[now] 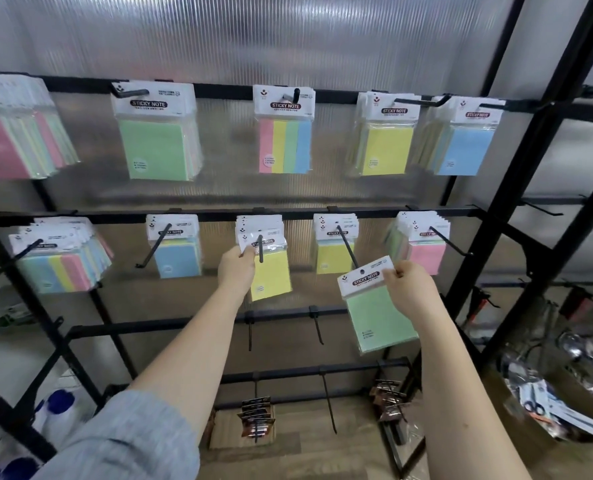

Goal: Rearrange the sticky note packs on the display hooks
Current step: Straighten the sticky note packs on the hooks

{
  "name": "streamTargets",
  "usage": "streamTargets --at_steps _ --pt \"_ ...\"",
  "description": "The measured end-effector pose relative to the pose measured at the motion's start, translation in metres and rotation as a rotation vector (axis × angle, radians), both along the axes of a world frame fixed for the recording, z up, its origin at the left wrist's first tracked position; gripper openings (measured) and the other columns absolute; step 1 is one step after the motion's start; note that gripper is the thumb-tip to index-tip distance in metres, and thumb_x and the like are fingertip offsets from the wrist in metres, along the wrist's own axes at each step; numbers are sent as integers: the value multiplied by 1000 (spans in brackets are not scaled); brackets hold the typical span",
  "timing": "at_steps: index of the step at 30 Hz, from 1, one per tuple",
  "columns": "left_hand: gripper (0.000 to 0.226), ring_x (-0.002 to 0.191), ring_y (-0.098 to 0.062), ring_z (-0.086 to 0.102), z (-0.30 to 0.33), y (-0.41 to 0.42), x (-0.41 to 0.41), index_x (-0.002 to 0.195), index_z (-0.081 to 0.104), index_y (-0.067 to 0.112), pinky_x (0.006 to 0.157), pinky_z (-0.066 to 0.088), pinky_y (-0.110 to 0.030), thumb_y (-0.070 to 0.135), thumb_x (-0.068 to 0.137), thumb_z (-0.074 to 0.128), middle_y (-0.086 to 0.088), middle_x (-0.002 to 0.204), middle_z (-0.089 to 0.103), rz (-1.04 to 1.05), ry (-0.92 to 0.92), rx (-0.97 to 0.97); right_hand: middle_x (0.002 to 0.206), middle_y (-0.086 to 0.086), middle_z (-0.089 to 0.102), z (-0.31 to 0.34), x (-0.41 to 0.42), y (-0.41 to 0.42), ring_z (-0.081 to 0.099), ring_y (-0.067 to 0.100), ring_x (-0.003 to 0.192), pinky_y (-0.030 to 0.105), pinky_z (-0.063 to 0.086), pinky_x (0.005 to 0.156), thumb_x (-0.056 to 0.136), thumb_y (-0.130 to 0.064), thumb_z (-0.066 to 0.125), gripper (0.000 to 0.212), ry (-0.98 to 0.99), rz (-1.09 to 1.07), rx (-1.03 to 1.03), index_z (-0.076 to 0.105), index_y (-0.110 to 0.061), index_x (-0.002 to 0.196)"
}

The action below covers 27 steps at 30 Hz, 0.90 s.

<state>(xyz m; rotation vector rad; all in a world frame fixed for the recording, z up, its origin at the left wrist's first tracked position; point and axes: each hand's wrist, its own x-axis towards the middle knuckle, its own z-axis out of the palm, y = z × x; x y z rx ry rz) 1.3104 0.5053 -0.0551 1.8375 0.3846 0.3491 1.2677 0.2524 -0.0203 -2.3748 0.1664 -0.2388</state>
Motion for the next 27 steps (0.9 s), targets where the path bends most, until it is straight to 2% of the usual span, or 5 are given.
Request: streamTargets --at_steps 8,13,19,22,27 --pt "38 56 -14 29 6 1 -39 63 30 16 51 23 -30 24 100 33 1 62 32 -2 -59 118 63 3 49 15 -25 17 42 15 55 27 28 47 93 -27 56 31 -103 -3 159 48 -12 68" --pt "40 54 -12 30 11 5 -61 62 31 17 50 22 -27 27 101 33 3 60 34 -56 -84 208 89 21 64 29 -47 25 46 18 63 24 34 50 92 -31 56 27 -237 -61 261 61 -7 83" --pt "40 51 -11 31 20 9 -82 63 33 20 48 23 -25 30 101 33 4 59 35 -132 -98 261 91 32 58 33 -75 28 39 17 66 28 26 57 93 -31 54 43 -313 -103 352 59 11 92" --pt "38 53 -11 35 29 8 -87 65 38 18 48 25 -26 29 101 32 3 61 40 -144 -125 273 77 20 55 35 -88 28 42 17 67 28 29 61 93 -34 54 39 -319 -107 424 64 3 90" --pt "39 54 -11 33 40 10 -93 64 34 16 49 25 -26 29 101 33 1 61 37 -118 -138 248 76 2 59 43 -99 24 46 15 67 28 34 61 93 -37 53 30 -327 -109 497 67 -12 83"
